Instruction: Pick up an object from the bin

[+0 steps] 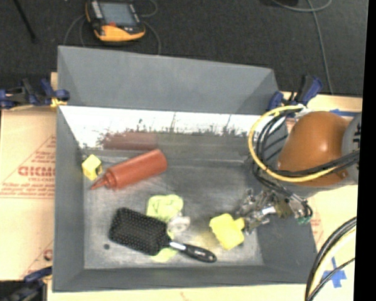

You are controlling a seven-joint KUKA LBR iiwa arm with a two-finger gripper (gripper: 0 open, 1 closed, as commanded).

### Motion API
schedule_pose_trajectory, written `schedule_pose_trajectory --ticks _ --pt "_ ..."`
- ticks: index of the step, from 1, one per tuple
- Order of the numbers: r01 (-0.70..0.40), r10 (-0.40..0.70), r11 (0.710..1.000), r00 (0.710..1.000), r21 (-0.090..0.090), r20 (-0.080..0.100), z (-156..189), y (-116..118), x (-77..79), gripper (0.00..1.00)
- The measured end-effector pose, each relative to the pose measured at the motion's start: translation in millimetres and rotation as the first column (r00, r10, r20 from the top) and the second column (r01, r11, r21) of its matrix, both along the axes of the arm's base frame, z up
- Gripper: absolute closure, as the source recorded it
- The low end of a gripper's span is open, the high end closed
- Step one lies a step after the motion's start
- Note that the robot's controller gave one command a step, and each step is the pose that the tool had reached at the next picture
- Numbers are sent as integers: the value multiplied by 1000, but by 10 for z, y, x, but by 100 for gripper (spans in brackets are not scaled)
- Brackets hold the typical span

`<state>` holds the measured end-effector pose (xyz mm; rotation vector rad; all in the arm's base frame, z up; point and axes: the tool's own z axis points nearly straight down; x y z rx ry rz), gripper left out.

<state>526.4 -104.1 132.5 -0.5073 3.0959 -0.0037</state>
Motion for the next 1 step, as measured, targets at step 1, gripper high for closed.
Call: schedule_pose_trajectory --ticks 1 --pt "0 0 1000 1000 0 -1 70 -2 -1 100"
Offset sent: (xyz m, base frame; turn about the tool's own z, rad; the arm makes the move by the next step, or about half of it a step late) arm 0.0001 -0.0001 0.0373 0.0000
